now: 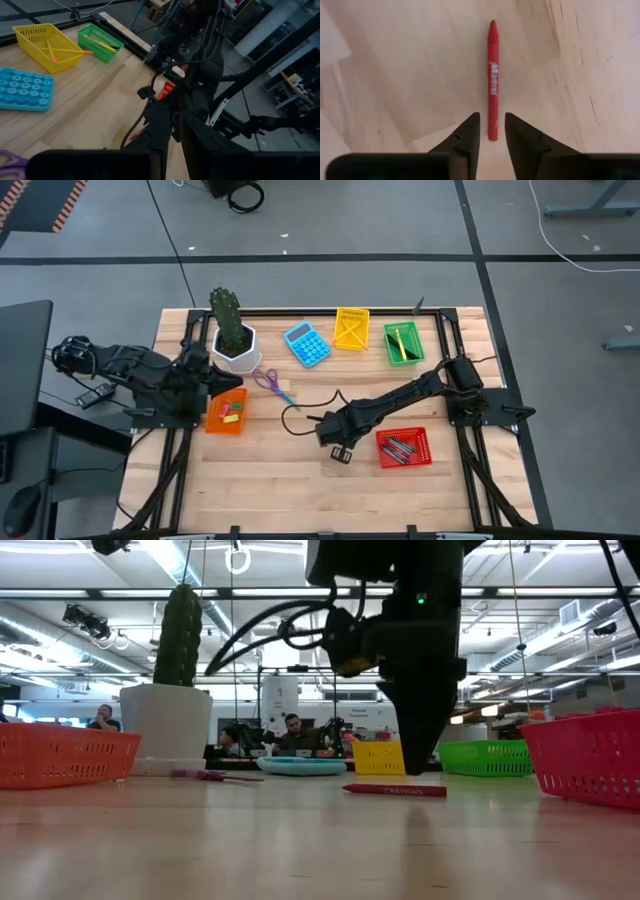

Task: Sort crayons/erasers/pens/pencils in bins
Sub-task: Put the red crayon into the red bin

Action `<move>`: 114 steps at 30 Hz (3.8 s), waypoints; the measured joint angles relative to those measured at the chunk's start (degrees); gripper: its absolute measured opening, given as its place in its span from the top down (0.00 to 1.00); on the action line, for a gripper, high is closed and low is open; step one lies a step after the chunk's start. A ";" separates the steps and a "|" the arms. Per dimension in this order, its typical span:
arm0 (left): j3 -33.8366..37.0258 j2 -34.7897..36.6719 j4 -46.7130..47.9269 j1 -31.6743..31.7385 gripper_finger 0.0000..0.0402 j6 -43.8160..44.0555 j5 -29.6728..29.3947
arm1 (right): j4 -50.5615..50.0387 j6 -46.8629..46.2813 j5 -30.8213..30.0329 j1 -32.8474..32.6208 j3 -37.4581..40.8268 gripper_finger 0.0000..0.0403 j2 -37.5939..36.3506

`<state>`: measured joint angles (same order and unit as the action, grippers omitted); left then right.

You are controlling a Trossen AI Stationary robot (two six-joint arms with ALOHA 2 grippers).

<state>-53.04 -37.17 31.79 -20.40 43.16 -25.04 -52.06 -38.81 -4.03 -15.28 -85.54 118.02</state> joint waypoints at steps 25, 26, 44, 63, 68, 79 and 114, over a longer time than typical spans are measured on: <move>0.04 -5.27 -3.03 -0.09 0.87 2.73 2.23 | 12.90 -3.30 -2.06 0.21 7.51 0.72 -0.68; 0.04 -5.27 -3.11 -0.09 0.87 2.76 2.23 | 13.19 -3.29 -1.97 0.21 8.03 0.72 -0.72; 0.04 -5.27 -4.24 -0.09 0.87 3.34 2.21 | 13.71 -2.99 -3.03 0.12 7.68 0.93 -0.50; 0.02 -5.27 -4.15 -0.09 0.87 4.24 0.68 | 6.55 -2.81 -1.01 0.10 7.54 0.93 -10.01; 0.02 -5.27 -4.11 -0.09 0.87 4.22 0.68 | 1.76 -4.89 -0.42 -0.11 7.54 0.93 -15.51; -0.02 -6.33 -3.94 -0.07 0.87 4.02 0.64 | -9.68 -7.86 -0.23 -6.58 7.46 0.93 -20.87; -0.02 -7.52 -4.15 -0.07 0.87 4.27 0.24 | -3.25 -30.41 -2.71 -22.63 27.26 0.87 -20.92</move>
<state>-53.06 -44.69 27.64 -20.47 47.43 -24.80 -55.31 -69.21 -6.74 -37.91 -58.28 97.10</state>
